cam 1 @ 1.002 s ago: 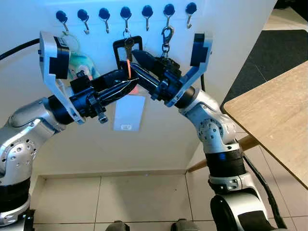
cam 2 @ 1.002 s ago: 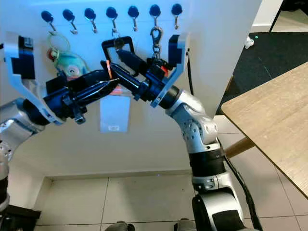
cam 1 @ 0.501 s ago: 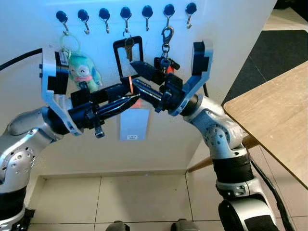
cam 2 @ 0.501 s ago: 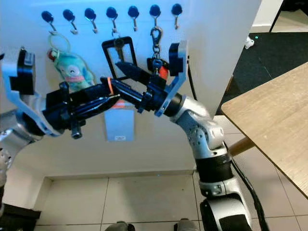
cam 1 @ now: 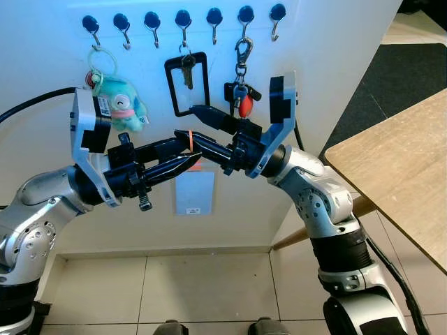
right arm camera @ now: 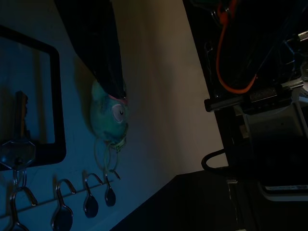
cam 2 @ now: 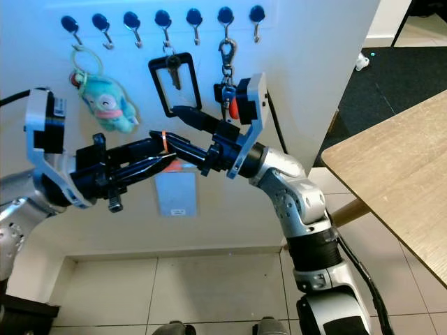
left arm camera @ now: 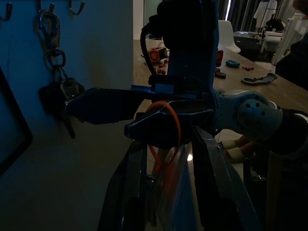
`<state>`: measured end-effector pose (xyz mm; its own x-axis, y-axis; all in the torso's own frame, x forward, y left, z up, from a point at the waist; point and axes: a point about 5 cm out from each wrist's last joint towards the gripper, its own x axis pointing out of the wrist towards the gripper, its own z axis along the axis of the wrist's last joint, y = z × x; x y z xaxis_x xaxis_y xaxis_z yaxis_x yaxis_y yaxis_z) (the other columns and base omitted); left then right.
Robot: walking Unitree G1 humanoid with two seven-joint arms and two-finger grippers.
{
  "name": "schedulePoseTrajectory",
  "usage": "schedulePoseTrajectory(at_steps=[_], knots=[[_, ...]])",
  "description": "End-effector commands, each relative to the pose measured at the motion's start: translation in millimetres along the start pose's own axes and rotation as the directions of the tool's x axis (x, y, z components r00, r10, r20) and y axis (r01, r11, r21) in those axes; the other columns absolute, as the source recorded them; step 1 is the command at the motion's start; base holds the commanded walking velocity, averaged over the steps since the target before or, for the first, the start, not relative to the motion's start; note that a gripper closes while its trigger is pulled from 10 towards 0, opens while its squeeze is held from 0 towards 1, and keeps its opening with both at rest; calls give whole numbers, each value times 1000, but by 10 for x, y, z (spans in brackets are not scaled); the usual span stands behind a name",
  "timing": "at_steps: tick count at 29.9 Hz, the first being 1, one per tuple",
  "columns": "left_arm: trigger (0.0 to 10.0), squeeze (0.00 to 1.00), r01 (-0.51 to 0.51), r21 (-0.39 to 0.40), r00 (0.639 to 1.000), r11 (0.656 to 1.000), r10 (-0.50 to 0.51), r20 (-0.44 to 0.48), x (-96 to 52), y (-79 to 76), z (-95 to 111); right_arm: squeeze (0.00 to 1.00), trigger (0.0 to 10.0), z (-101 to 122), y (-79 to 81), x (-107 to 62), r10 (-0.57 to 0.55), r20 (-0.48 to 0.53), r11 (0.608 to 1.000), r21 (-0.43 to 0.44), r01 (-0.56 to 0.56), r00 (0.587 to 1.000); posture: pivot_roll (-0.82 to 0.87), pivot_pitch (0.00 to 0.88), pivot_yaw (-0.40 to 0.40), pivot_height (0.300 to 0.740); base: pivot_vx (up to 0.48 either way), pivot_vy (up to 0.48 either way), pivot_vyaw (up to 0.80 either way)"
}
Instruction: Hang keys on a hook
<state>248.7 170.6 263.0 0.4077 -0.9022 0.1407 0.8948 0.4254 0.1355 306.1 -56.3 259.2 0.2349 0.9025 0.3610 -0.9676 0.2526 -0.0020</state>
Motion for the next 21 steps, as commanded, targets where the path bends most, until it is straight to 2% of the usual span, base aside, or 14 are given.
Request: schedulePoseTrajectory(at_steps=[1,4,5,8,9,21], knots=[[10000,0,-233,107,957,967,248,-151,-284,291,-55,0,10000,-24,63,-26,68,-31,997,29,-67,997,-42,129,66,740,0,0,0],[10000,0,-223,106,961,969,236,-144,-268,281,-52,0,10000,-28,75,-22,76,-28,997,32,-75,997,-42,129,66,740,0,0,0],[10000,0,-210,107,965,972,224,-136,-258,265,-47,0,1882,-28,97,-23,93,-19,995,39,-93,995,-42,129,66,740,0,0,0],[10000,0,-208,107,966,972,221,-134,-256,261,-44,0,1882,-25,105,-23,99,-14,994,43,-98,995,-42,129,66,740,0,0,0],[10000,0,-206,109,967,973,219,-132,-254,257,-39,0,0,-18,120,-25,113,-8,993,42,-113,994,-42,129,66,740,0,0,0],[10000,0,-186,113,970,976,200,-135,-237,246,-31,0,0,12,135,-16,128,13,991,43,-128,992,-40,125,67,740,0,0,0]])
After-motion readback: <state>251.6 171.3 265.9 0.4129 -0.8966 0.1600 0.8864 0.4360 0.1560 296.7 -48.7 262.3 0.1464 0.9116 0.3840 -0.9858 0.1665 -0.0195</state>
